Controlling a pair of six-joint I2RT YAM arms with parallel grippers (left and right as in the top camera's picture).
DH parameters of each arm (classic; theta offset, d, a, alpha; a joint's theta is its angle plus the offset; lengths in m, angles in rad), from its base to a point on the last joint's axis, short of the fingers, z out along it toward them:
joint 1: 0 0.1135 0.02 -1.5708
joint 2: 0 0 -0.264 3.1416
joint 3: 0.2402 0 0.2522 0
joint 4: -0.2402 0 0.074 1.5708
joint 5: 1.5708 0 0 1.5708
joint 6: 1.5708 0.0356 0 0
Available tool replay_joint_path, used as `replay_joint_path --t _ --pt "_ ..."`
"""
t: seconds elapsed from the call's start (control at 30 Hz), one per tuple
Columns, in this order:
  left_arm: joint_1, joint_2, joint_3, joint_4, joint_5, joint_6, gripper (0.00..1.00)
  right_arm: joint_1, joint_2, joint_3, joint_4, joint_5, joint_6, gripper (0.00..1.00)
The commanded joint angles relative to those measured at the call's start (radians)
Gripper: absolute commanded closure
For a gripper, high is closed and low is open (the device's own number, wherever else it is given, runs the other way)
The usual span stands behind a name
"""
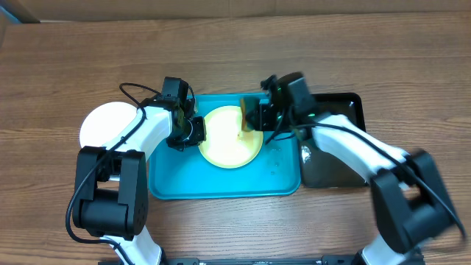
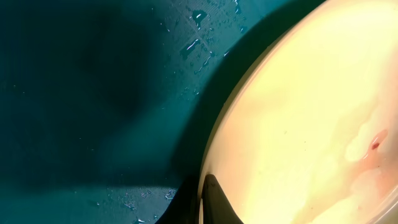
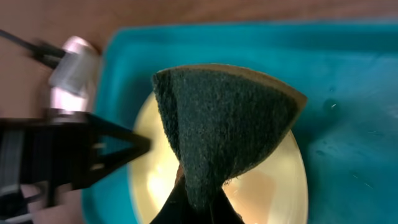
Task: Clean dirty plates on tray and stack at the side
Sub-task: 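Scrub the yellow-green plate again with the sponge in the right gripper, then scrub the yellow-green plate once more with the right gripper's sponge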
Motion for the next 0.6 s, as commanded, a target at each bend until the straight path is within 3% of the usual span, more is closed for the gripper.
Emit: replay_joint_path --t 0.0,0.3,0.43,0.57 --pt "-0.006 0.031 -0.02 -0.004 -0.023 0.013 0.96 -0.049 -0.188 0.016 -0.062 0.02 -0.026 0.96" --pt "-0.007 0.031 -0.02 -0.002 -0.023 0.013 0.96 -0.265 -0.343 0.014 -0.384 0.043 -0.096 0.96" --pt "-0.006 0.031 -0.02 0.0 -0.023 0.013 0.96 -0.241 -0.312 0.013 -0.387 -0.064 -0.118 0.96" --pt "-0.007 0.031 -0.02 -0.001 -0.024 0.013 0.96 -0.157 -0.248 0.012 -0.313 -0.077 0.022 0.96"
